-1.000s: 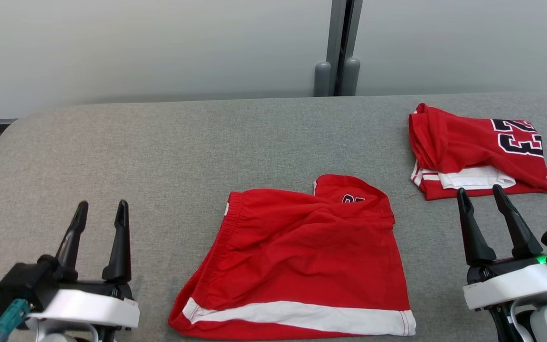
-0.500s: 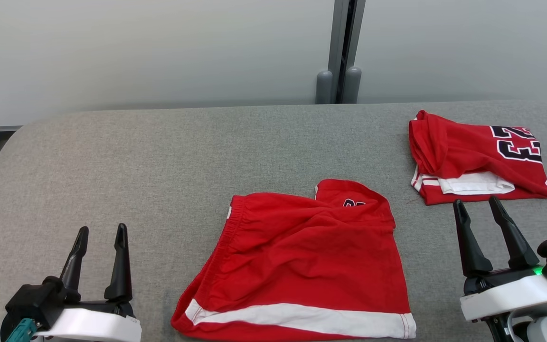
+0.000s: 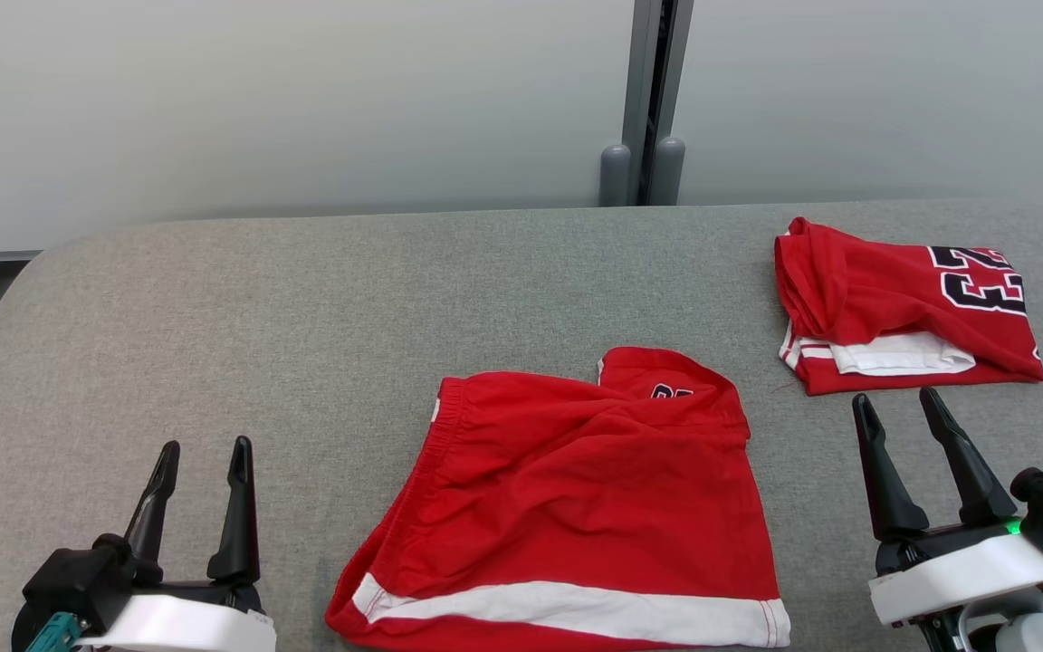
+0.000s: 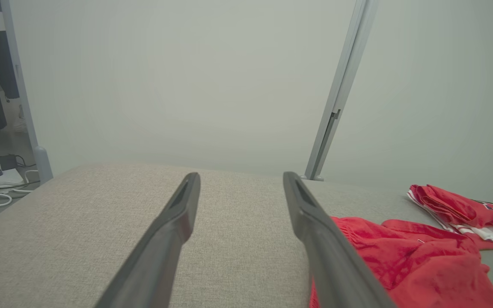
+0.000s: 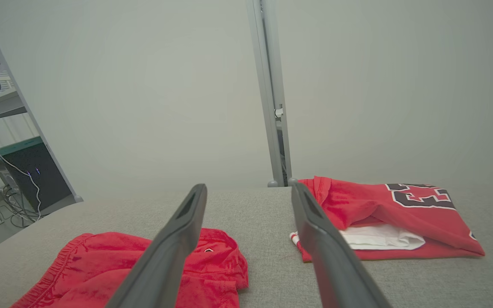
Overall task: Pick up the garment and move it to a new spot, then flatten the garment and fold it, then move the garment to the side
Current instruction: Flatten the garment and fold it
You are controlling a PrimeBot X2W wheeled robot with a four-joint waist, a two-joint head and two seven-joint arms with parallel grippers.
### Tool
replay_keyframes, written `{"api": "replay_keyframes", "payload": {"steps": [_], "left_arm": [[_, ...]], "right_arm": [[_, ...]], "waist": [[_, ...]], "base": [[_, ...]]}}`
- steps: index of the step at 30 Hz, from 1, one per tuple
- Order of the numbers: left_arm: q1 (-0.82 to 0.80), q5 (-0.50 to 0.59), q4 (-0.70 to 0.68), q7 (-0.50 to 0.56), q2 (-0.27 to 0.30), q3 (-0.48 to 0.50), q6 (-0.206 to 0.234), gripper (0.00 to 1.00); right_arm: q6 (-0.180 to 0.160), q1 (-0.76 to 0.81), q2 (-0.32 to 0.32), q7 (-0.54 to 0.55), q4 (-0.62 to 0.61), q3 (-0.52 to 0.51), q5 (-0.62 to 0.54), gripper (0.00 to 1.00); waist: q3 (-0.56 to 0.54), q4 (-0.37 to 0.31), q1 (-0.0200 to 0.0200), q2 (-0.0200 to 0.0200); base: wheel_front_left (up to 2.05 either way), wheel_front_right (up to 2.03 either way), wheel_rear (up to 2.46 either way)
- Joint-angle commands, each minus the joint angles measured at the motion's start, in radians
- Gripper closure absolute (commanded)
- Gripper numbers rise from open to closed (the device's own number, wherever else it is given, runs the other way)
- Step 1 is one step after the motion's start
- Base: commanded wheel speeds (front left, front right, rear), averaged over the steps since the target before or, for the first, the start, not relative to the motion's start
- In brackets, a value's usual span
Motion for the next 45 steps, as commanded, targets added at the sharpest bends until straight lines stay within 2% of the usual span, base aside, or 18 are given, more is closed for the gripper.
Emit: {"api": "replay_keyframes", "payload": {"steps": [1, 16, 27, 32, 37, 45], "left_arm": [[0.003, 0.009, 0.001, -0.001, 0.004, 0.008, -0.005, 0.0], [-0.012, 0.041, 0.022, -0.001, -0.023, 0.039, -0.038, 0.0], [-0.001, 0.05, 0.047, -0.002, -0.024, 0.014, -0.055, 0.0], [0.022, 0.026, 0.051, 0.023, 0.008, -0.054, -0.065, 0.0], [0.043, -0.003, 0.036, 0.103, 0.05, -0.116, -0.066, 0.0], [0.071, -0.058, -0.009, 0.276, 0.102, -0.206, -0.066, 0.0]], "right_arm": [[0.001, 0.005, -0.005, -0.006, 0.001, -0.002, -0.002, 0.0], [0.0, -0.003, -0.013, -0.006, 0.023, -0.002, 0.008, 0.0], [0.0, 0.007, -0.049, 0.003, 0.12, 0.033, 0.057, 0.0], [0.0, 0.017, -0.089, 0.09, 0.151, 0.118, 0.157, 0.0], [0.001, 0.032, -0.134, 0.177, 0.165, 0.184, 0.27, 0.0], [0.001, 0.064, -0.157, 0.337, 0.173, 0.256, 0.433, 0.0]], "waist": [[0.0, 0.0, 0.0, 0.0], [0.009, -0.003, 0.0, 0.0], [0.004, -0.013, 0.0, 0.0], [0.008, -0.013, 0.0, 0.0], [0.009, -0.01, 0.0, 0.0], [0.009, -0.001, 0.0, 0.0]], "base": [[0.0, 0.0, 0.0], [0.0, 0.0, 0.0], [0.0, 0.0, 0.0], [0.0, 0.0, 0.0], [0.0, 0.0, 0.0], [0.0, 0.0, 0.0]]}}
